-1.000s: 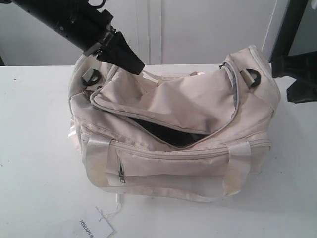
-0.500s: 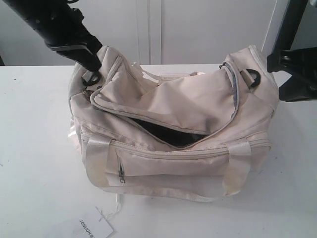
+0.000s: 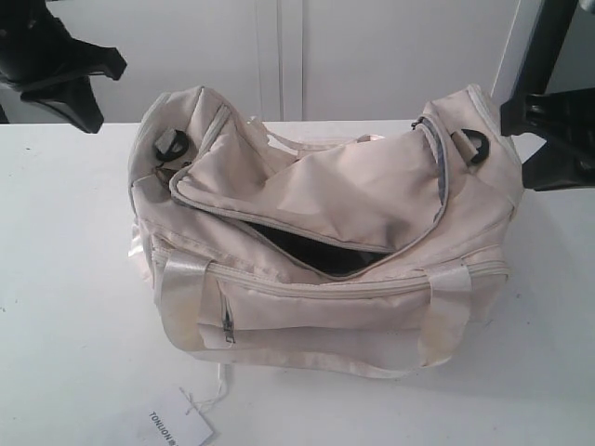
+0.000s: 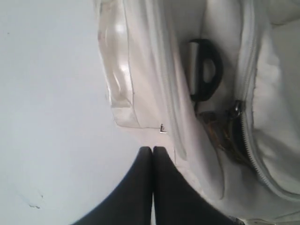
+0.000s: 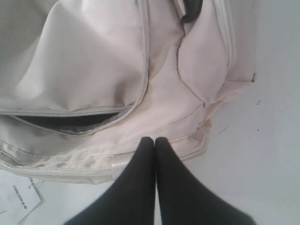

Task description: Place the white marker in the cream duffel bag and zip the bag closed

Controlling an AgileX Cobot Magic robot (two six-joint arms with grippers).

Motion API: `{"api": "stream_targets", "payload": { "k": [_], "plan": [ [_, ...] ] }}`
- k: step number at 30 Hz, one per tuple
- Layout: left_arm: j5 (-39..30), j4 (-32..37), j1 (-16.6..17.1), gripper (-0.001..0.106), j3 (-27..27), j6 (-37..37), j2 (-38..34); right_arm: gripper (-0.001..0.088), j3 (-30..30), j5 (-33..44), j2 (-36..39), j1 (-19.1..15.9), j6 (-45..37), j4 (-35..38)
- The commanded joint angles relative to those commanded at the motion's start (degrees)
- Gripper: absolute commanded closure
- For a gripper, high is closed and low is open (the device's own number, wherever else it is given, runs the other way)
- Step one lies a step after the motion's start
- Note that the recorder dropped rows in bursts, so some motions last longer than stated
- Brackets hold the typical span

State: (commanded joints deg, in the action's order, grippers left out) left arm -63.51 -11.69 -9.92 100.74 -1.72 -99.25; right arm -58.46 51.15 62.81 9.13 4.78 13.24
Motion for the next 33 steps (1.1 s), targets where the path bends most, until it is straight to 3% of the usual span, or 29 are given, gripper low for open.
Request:
{"api": "stream_targets", "payload": {
  "k": [7, 14, 17, 33],
  "plan": [
    [2.6, -3.3, 0.0, 0.102, -1.7, -0.7, -0.1, 0.0868, 0.0, -0.6, 0.0, 0.0, 0.0, 0.1],
    [7.7, -9.9, 0.0, 0.062, -7.1, 2.4, -0.1, 0.0868, 0.0, -2.2, 0.8, 0.0, 0.0, 2.3],
    [10.1, -10.7, 0.0, 0.053, -8.8, 3.4, -0.1, 0.0868, 0.0, -2.9, 0.7, 0.0, 0.0, 2.7],
    [12.6, -14.9, -0.5, 0.052, -10.1, 4.7, -3.1, 0.0868, 0.0, -2.8, 0.7, 0.0, 0.0, 2.7]
  ]
}}
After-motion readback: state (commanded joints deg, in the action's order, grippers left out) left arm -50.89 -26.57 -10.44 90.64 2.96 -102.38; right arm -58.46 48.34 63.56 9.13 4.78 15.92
